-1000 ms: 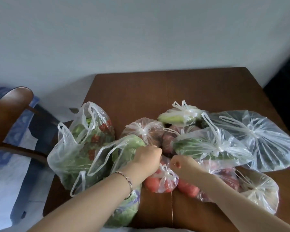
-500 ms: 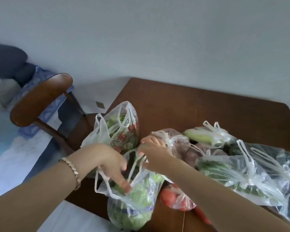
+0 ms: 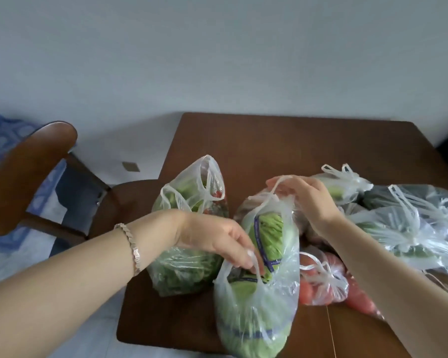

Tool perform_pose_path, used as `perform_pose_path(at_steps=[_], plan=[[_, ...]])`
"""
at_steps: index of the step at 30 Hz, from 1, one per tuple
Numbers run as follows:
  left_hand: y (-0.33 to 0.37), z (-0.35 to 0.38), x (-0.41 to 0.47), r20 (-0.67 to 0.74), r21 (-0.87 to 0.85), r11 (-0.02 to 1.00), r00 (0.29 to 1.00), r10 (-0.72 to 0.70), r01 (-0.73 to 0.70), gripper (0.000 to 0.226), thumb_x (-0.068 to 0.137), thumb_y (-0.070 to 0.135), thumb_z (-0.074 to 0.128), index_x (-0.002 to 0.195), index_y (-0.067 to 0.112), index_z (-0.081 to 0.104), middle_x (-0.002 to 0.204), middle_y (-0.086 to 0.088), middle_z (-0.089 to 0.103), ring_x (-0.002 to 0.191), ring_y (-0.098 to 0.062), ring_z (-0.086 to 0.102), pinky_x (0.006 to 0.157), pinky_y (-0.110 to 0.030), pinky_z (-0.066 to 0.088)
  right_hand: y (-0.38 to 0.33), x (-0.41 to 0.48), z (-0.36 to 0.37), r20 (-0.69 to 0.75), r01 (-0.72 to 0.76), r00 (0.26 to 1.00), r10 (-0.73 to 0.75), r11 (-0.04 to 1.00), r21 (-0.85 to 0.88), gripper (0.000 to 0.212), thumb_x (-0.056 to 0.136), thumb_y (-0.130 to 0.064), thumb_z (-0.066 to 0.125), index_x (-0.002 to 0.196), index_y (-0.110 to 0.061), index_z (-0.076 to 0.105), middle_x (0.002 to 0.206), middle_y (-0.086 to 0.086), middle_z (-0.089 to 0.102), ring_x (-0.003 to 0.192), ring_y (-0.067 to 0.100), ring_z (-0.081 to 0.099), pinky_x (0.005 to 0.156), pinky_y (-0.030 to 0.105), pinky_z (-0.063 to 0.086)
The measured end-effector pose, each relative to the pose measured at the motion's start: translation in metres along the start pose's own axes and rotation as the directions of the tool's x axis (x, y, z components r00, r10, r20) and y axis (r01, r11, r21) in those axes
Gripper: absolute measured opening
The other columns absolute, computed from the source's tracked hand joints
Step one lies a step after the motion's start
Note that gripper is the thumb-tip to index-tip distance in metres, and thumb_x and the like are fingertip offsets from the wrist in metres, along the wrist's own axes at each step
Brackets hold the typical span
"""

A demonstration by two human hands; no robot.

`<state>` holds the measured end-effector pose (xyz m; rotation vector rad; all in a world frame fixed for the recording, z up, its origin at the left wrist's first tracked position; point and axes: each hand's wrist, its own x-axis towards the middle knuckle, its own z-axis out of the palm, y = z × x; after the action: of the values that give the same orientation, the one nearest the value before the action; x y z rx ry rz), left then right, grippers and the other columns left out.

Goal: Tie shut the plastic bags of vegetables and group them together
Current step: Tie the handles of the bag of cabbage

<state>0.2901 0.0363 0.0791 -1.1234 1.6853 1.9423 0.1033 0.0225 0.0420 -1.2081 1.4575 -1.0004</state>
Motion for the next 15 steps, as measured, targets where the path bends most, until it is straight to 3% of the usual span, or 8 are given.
perform_pose_path(at_steps=[2,4,6,8,13,15], plan=[[-0.012,-0.007,0.011,-0.092,-0.227,0.964,0.988,0.122,-0.14,0.017,0.083,0.011,0.056,0.088,0.007,0.071,0.101,-0.014,0.069,0.083,-0.011,0.064,0.082,-0.02,0.052,-0.006,-0.01,0.003,0.007,0.02,1.0,-0.02,1.0,0.014,0.03,0.083,-0.009,0.045,0.057,-0.005,0.06,0.058,-0.008,0.068,0.065,0.002,0.06,0.066,0.014,0.043],[-0.018,-0.007,0.021,-0.183,-0.378,0.892,0.964,0.193,-0.25,0.025,0.081,0.012,0.047,0.077,0.005,0.07,0.087,-0.011,0.07,0.086,-0.02,0.065,0.091,-0.032,0.051,-0.005,-0.017,0.006,0.027,0.026,0.999,-0.027,1.0,0.011,0.032,0.081,-0.016,0.044,0.05,-0.006,0.047,0.046,-0.005,0.058,0.06,0.016,0.056,0.073,0.031,0.043],[-0.016,-0.001,0.023,-0.223,-0.47,0.819,0.942,0.249,-0.328,0.027,0.077,0.016,0.047,0.061,0.008,0.068,0.07,-0.007,0.067,0.074,-0.021,0.066,0.082,-0.032,0.055,-0.005,-0.024,0.009,0.025,-0.003,1.0,0.003,1.0,-0.008,0.043,0.089,-0.015,0.044,0.047,-0.015,0.037,0.041,-0.007,0.041,0.052,0.017,0.04,0.066,0.037,0.038],[-0.018,0.002,0.027,-0.275,-0.501,0.778,0.922,0.272,-0.379,0.029,0.076,0.017,0.049,0.051,0.013,0.062,0.06,-0.004,0.06,0.064,-0.022,0.062,0.075,-0.032,0.053,-0.008,-0.03,0.012,0.006,-0.036,0.999,0.037,0.998,-0.051,0.043,0.092,-0.013,0.043,0.05,-0.017,0.033,0.048,-0.005,0.032,0.049,0.012,0.029,0.056,0.032,0.029],[-0.018,0.009,0.015,-0.375,-0.49,0.745,0.881,0.289,-0.453,0.034,0.079,0.014,0.051,0.045,0.017,0.052,0.052,-0.002,0.048,0.049,-0.016,0.043,0.061,-0.029,0.047,-0.022,-0.044,0.007,0.105,-0.086,0.99,0.095,0.993,-0.081,0.046,0.092,-0.016,0.043,0.049,-0.02,0.028,0.049,-0.002,0.027,0.042,0.01,0.022,0.044,0.021,0.019],[-0.022,0.001,0.009,-0.497,-0.524,0.677,0.831,0.249,-0.516,0.038,0.082,0.011,0.05,0.045,0.016,0.047,0.051,-0.001,0.043,0.047,-0.014,0.035,0.052,-0.024,0.041,-0.028,-0.047,0.002,0.163,-0.115,0.979,0.123,0.992,-0.056,0.048,0.093,-0.016,0.042,0.047,-0.019,0.028,0.045,-0.005,0.028,0.04,0.009,0.022,0.041,0.018,0.021]])
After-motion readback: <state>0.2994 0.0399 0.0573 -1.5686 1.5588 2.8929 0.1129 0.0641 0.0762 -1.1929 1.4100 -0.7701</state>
